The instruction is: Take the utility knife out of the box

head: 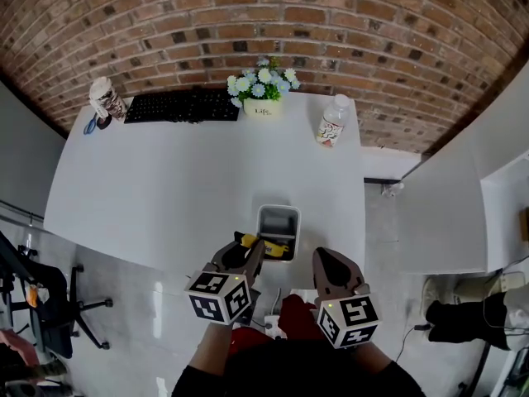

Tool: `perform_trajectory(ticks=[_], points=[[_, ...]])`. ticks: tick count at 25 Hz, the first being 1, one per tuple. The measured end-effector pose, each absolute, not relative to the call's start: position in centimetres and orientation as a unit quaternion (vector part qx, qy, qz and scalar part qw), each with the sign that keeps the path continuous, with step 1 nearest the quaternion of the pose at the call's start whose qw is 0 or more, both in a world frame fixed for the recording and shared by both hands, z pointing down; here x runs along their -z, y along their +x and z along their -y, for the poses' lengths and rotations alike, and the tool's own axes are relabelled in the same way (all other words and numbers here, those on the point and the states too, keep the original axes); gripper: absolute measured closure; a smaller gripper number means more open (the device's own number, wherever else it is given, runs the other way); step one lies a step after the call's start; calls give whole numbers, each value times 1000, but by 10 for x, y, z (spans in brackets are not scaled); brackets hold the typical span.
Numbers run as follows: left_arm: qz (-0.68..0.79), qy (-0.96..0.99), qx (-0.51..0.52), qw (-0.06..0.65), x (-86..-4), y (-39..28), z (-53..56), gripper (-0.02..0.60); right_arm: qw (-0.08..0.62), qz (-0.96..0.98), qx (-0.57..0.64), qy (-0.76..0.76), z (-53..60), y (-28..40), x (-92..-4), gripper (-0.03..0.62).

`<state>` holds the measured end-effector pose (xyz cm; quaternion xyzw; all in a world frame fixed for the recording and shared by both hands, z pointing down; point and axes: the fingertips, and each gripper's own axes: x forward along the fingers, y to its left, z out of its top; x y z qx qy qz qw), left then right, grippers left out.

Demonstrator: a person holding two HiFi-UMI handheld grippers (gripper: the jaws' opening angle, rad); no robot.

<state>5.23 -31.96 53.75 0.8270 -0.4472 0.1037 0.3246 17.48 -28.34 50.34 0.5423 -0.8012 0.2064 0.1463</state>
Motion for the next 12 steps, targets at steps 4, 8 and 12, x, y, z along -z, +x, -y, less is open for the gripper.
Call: perform_trajectory(ticks=[4, 8, 12], points=[[444, 831, -105, 318, -533, 55, 317, 499, 143, 802, -206, 541, 282, 174, -502, 586], [445, 833, -107, 311, -529, 56, 315, 505, 142, 806, -203, 538, 279, 171, -499, 586], [442, 837, -111, 303, -524, 59, 313, 514, 141, 808, -199, 537, 277, 170, -496, 586]])
